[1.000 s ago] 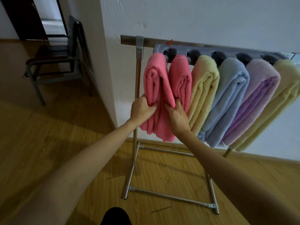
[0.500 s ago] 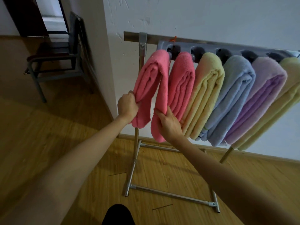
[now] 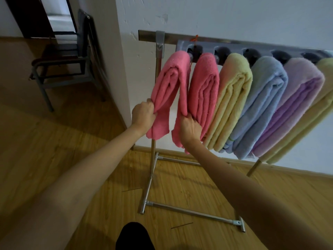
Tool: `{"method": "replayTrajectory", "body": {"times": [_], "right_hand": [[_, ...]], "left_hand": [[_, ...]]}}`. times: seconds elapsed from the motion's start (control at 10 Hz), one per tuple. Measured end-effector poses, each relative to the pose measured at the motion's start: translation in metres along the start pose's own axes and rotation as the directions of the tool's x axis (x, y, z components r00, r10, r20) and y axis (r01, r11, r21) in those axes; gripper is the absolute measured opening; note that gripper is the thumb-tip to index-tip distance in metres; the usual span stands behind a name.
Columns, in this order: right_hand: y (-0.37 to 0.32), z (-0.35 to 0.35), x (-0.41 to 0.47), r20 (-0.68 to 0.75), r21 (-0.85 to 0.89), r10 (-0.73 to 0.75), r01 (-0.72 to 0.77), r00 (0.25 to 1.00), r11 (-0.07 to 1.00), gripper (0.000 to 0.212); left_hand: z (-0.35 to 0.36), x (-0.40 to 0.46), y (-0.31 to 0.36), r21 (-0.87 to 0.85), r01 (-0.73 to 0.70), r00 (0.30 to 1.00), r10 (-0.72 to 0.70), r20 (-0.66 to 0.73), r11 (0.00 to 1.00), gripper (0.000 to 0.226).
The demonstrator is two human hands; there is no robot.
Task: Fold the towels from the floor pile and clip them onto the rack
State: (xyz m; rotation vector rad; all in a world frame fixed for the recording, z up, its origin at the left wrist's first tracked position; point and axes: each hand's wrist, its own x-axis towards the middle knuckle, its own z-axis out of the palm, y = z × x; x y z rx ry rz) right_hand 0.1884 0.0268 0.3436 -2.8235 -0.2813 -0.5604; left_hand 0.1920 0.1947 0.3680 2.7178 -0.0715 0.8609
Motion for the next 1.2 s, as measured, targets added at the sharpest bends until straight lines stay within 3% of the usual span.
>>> {"method": "replayTrajectory", "body": {"times": [0.1, 0.2, 0.3, 0.4, 0.5, 0.7, 0.9, 1.0, 1.1, 1.2], "right_hand": [[0.005, 0.003, -0.001, 0.077, 0.057, -0.103, 0.099, 0.992, 0.993, 0.043], [0.008, 0.005, -0.004, 0.069, 0.204, -0.213, 0.195, 0.975, 0.959, 0.046], [0.011, 0.003, -0.005, 0.065, 0.249, -0.203, 0.181, 0.977, 0.951, 0.034], [0.013, -0.002, -0.003, 0.065, 0.193, -0.221, 0.205, 0.973, 0.96, 0.034], [0.014, -0.004, -0.003, 0.108, 0.197, -0.248, 0.224, 0.963, 0.955, 0.036], [0.024, -0.002, -0.006, 0.141, 0.203, -0.291, 0.26, 0.946, 0.944, 0.043], [0.056, 0.004, -0.034, 0.159, 0.23, -0.452, 0.412, 0.878, 0.882, 0.058], [0.079, -0.005, -0.062, 0.111, 0.265, -0.465, 0.424, 0.878, 0.866, 0.056], [0.113, -0.008, -0.095, 0.142, 0.256, -0.406, 0.363, 0.903, 0.896, 0.056], [0.142, -0.008, -0.117, 0.124, 0.26, -0.297, 0.257, 0.947, 0.931, 0.059]], "left_hand": [[0.008, -0.002, 0.004, -0.048, 0.004, 1.0, -0.004, 0.006, 0.999, 0.016], [0.017, -0.008, 0.003, -0.257, 0.067, 0.996, -0.047, 0.08, 0.964, 0.024], [0.023, -0.019, -0.005, -0.454, 0.211, 0.944, -0.06, 0.324, 0.866, 0.038], [0.029, -0.031, -0.013, -0.462, 0.262, 0.898, -0.039, 0.438, 0.847, 0.034], [0.031, -0.037, -0.014, -0.379, 0.244, 0.916, -0.084, 0.392, 0.893, 0.018], [0.028, -0.043, -0.019, -0.177, 0.245, 0.936, -0.185, 0.3, 0.953, 0.037], [0.032, -0.066, -0.009, -0.161, 0.297, 0.888, -0.211, 0.408, 0.941, 0.027], [0.03, -0.087, 0.011, -0.161, 0.389, 0.831, -0.269, 0.487, 0.907, 0.05], [0.035, -0.116, 0.029, -0.196, 0.437, 0.824, -0.303, 0.479, 0.878, 0.055], [0.038, -0.141, 0.052, -0.165, 0.377, 0.837, -0.259, 0.482, 0.911, 0.06]]}}
